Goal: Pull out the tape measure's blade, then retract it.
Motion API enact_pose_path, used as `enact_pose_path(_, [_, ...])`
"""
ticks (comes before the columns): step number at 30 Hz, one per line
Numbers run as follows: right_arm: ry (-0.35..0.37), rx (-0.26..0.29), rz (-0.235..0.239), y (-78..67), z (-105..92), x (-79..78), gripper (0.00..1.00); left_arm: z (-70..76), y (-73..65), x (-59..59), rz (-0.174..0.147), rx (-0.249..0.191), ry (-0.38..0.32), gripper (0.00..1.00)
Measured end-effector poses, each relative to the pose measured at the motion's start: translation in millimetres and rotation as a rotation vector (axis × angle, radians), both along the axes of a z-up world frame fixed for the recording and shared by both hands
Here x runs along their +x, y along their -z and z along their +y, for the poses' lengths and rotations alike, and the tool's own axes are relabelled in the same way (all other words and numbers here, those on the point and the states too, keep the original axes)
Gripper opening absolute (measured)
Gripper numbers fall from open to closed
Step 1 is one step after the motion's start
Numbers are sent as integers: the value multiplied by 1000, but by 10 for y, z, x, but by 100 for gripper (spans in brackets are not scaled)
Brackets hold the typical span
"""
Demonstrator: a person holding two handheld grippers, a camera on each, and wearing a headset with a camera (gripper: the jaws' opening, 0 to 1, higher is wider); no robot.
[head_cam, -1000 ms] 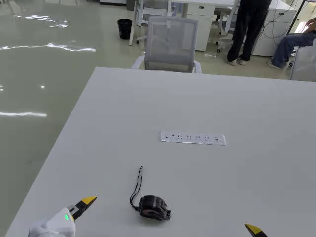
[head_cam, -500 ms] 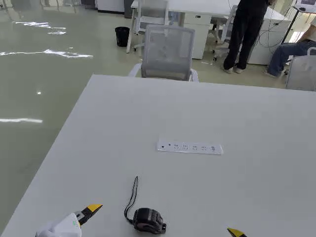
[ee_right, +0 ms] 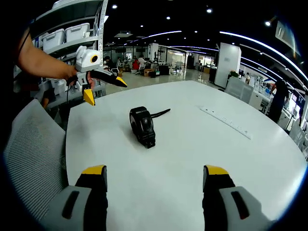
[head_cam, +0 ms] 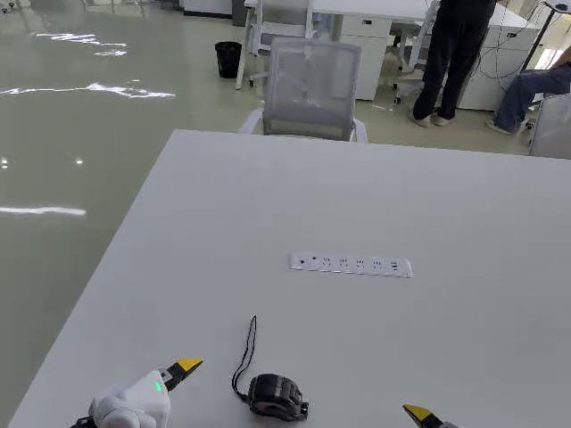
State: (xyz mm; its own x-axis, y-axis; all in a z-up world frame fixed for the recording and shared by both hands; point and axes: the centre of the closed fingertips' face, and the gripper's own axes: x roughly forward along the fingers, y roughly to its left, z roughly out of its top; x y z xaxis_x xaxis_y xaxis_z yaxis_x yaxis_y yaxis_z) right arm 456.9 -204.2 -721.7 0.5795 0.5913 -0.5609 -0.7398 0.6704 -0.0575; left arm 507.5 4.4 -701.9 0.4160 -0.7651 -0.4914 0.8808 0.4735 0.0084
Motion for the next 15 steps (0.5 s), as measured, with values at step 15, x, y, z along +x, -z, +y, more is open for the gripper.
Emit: enact_pose_path(15, [-59,-10,7,132,196,181,78,-147,216,97,-6,40,86,86])
